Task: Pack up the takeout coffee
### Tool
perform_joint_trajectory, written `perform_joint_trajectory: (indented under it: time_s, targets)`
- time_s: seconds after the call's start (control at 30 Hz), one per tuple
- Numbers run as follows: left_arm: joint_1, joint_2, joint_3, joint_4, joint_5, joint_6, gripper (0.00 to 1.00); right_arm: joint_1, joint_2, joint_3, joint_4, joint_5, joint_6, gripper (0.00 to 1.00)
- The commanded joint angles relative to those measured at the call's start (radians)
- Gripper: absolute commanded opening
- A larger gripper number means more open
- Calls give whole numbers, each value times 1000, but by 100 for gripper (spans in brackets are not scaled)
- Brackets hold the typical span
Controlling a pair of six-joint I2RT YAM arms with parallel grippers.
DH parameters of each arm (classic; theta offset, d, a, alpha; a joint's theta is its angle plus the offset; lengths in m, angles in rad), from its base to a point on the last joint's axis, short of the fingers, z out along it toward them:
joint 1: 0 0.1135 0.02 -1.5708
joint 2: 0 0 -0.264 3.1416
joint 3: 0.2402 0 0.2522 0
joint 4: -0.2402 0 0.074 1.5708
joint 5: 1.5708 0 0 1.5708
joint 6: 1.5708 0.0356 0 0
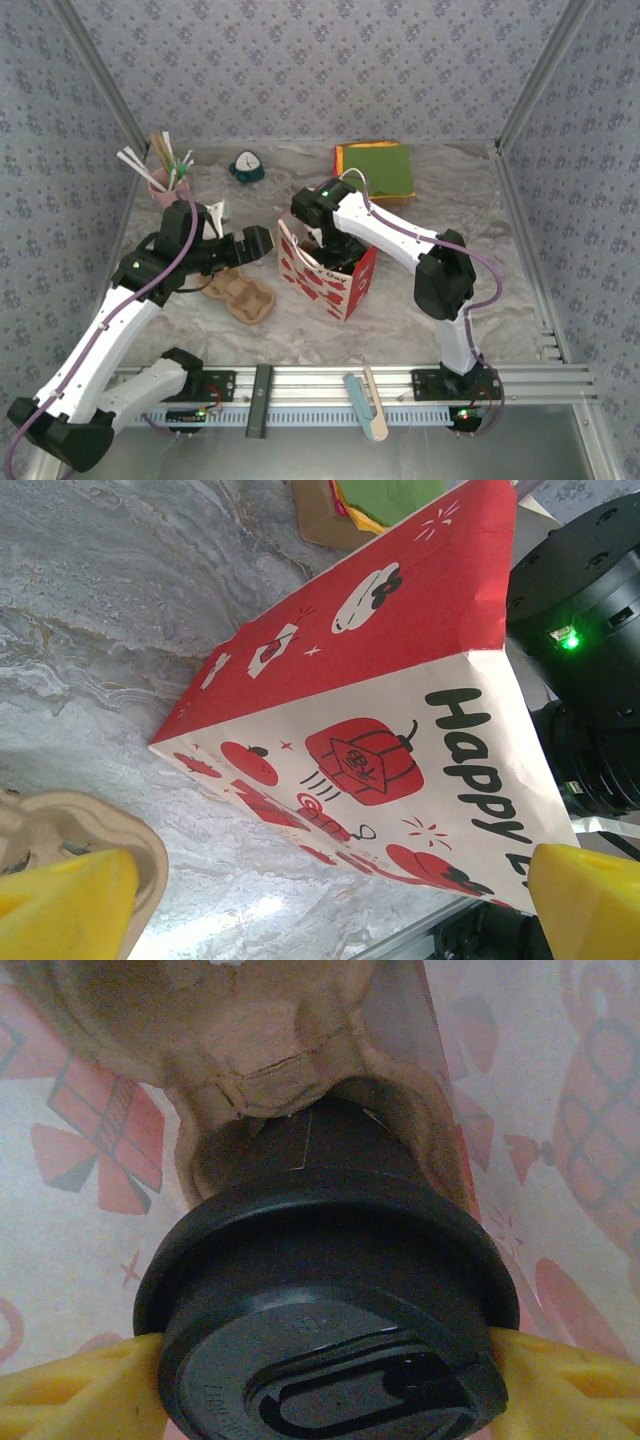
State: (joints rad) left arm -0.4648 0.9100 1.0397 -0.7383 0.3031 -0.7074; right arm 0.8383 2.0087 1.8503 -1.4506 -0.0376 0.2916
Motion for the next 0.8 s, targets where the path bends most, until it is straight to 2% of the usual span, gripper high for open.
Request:
perform_joint_trajectory:
  time_s: [0.0,0.77]
  targets:
    - [-6,-17,-3,-5,10,4,100,12,7,-4,12,1,16,78]
    - [-8,-19,-5,-1,8,-1,100,13,-1,-21,18,5,21,80]
